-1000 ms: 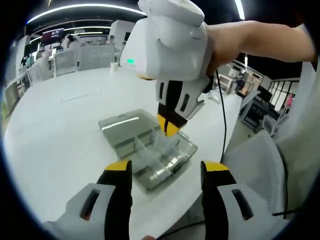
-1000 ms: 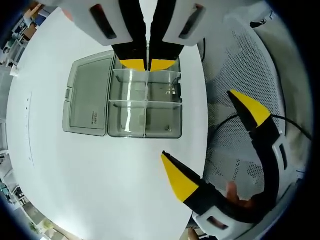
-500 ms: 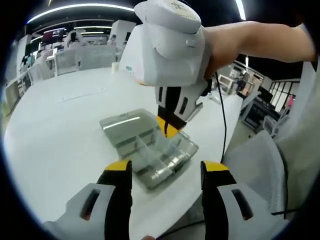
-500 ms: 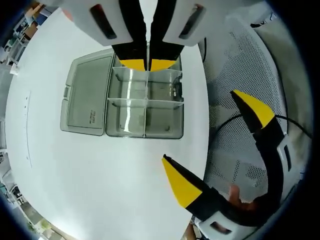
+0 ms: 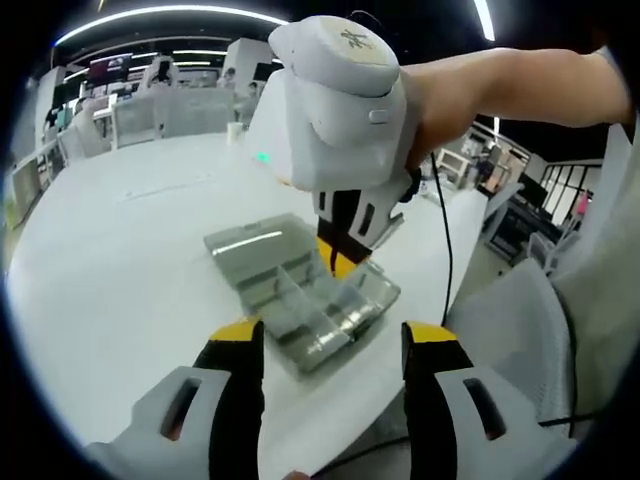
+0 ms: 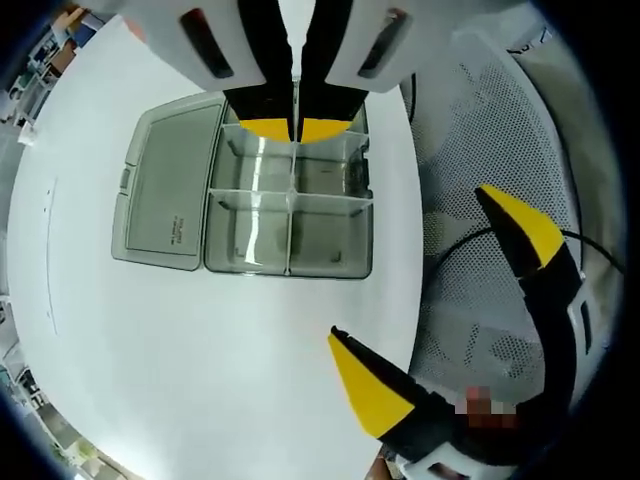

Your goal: Insert the divider into the dual guide fixture by aligning both edges with the guide slots and pushing it downward to the bottom, including one-sided entry, uneven engagement, binding, and posture correction.

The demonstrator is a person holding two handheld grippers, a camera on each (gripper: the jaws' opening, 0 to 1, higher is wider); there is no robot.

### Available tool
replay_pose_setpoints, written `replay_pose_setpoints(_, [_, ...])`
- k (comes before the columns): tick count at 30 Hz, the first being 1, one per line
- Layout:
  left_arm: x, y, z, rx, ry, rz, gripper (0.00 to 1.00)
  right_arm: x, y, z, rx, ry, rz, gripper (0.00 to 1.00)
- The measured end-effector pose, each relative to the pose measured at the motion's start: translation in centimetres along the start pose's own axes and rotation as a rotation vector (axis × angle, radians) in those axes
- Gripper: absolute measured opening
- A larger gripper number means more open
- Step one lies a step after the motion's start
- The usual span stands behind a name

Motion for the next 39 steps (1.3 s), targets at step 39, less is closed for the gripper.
replay_pose_setpoints(39, [0.8, -0.5, -0.4, 0.022, 0.013, -0.007, 0.54, -0.3, 0.2, 2.4, -0.007, 0.0, -0.018, 0.0])
Point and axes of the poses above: the point that each gripper's makers call its tool centre point, and the gripper's own axes: z roughly forward along the fingers, x roughly to its left, y roughly out of its top, the point moved 4 cm from there along -z, roughly backward along the fingers, and after that the axes turned 6 degrees about -x, right-handed, at the moved point
